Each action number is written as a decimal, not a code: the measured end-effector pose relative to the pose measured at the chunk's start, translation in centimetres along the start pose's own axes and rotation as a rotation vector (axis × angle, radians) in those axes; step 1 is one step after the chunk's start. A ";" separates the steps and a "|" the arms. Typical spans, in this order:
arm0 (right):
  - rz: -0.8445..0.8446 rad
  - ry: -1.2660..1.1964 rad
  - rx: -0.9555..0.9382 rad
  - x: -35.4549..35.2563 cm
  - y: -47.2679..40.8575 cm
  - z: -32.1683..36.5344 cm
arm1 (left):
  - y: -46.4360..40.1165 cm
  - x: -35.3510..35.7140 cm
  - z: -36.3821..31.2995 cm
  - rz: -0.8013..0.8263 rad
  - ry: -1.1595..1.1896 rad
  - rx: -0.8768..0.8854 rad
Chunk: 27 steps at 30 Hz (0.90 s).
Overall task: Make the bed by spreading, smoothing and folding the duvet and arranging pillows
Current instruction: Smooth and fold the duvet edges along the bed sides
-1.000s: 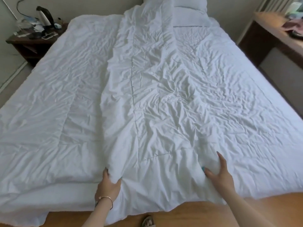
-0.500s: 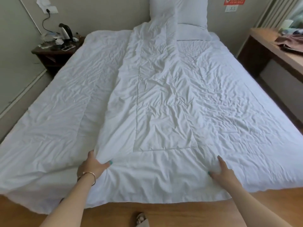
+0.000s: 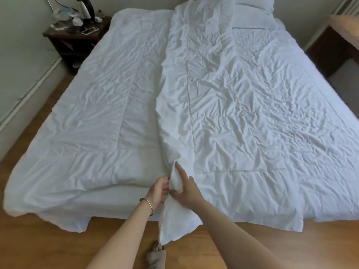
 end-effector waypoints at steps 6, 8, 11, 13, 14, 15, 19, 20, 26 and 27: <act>-0.375 -0.192 0.061 -2.2 -2.9 0.0 | -5.6 -8.2 -0.4 -0.119 -1.395 0.316; -0.357 -0.179 0.074 -1.3 -3.8 0.5 | -7.6 -8.9 0.5 -0.078 -1.721 0.265; -0.351 -0.101 0.116 0.7 -4.2 -0.2 | -11.3 -9.1 -0.1 -0.019 -1.815 0.253; -0.405 -0.091 0.130 1.0 -4.2 -1.0 | -12.4 -7.4 -2.2 -0.023 -1.836 0.464; -0.429 -0.096 0.134 0.8 -4.1 -1.1 | -12.3 -6.7 -2.9 -0.028 -1.851 0.573; -0.449 -0.109 0.136 0.5 -4.2 -1.0 | -11.9 -6.4 -3.6 -0.024 -1.823 0.676; -0.539 -0.234 0.084 -2.6 -5.3 1.6 | -8.9 -9.3 -2.2 0.095 -1.680 0.530; -0.548 -0.257 0.077 -3.7 -5.6 2.6 | -7.1 -10.4 -1.9 0.083 -1.655 0.510; -0.486 -0.193 0.099 -5.7 -6.0 8.0 | 0.2 -11.2 -1.2 0.044 -1.503 0.503; -0.450 -0.122 0.123 -4.9 -6.2 8.1 | 0.0 -10.9 -0.8 0.043 -1.525 0.449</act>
Point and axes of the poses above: each hand's wrist, its own y-axis away from the middle knuckle, its own x-axis out of the palm, z = x × y, the point moved 8 cm from there along -y, towards the middle knuckle, and after that the axes turned 6 degrees about y, right-handed, at the moved point
